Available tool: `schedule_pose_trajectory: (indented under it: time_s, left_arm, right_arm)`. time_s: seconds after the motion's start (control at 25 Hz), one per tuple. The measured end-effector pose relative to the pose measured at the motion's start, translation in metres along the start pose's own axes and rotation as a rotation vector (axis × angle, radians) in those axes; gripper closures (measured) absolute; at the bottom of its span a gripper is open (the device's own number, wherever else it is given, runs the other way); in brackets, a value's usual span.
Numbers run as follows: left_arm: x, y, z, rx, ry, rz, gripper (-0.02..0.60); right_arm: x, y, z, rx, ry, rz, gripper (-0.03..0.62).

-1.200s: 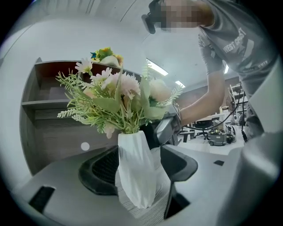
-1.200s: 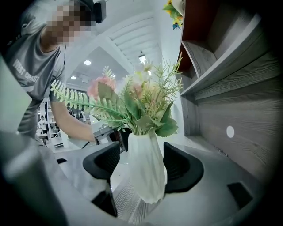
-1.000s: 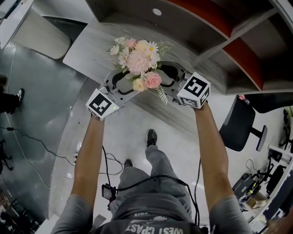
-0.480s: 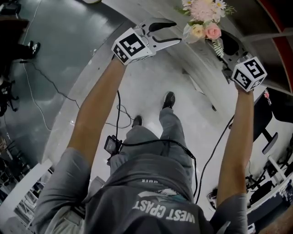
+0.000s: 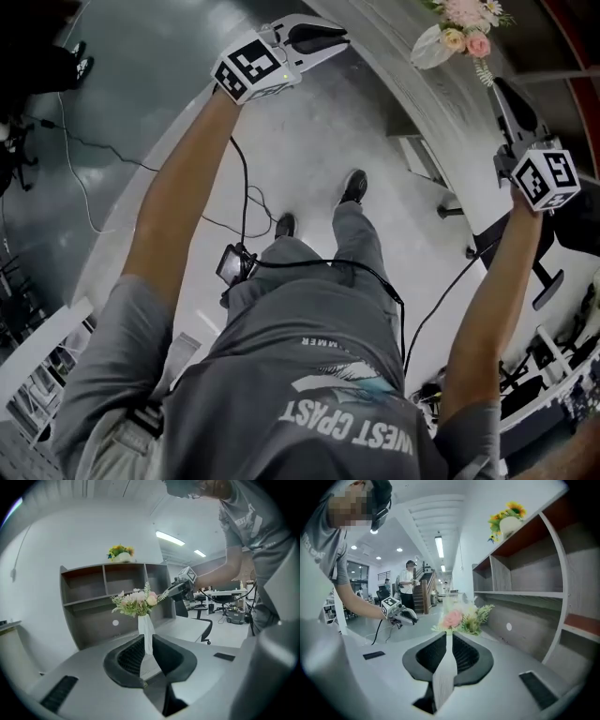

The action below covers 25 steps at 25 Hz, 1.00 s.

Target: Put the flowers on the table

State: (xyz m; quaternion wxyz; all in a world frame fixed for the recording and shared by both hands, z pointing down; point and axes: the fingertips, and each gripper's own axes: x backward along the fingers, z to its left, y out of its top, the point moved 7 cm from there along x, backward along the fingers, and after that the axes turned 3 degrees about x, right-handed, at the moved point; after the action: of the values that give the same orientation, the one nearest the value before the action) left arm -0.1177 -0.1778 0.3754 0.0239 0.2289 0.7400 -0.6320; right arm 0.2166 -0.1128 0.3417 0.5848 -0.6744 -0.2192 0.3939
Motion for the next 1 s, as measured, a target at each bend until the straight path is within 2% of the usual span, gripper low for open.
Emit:
schedule_pose_trajectory:
  time_s: [0.2, 0.4, 0.56, 0.68, 0.8, 1.0]
  left_arm:
    - [0.062, 0.016, -0.013, -0.038, 0.072, -0.014, 0.534]
    - [0.133, 0.044, -0.03, -0.094, 0.137, -0.032, 0.537]
    - [0.183, 0.071, -0.043, -0.087, 0.203, -0.051, 0.537]
    - [0.214, 0.095, -0.055, -0.084, 0.238, -0.096, 0.537]
    - [0.243, 0.115, -0.069, -0.079, 0.257, -0.138, 0.537]
    - [0.29, 0.136, -0.103, -0.078, 0.236, -0.167, 0.537]
  right_arm:
    - [0.028, 0.028, 0.045, 0.017, -0.046, -0.012, 0.548]
    - [0.061, 0.063, 0.097, -0.009, -0.064, -0.095, 0.559]
    - [0.08, 0.088, 0.141, -0.015, -0.077, -0.11, 0.566]
    - [0.092, 0.106, 0.175, 0.013, -0.097, -0.103, 0.566]
    - [0.106, 0.125, 0.208, 0.029, -0.098, -0.115, 0.566]
    - [0.133, 0.151, 0.259, 0.037, -0.126, -0.14, 0.566]
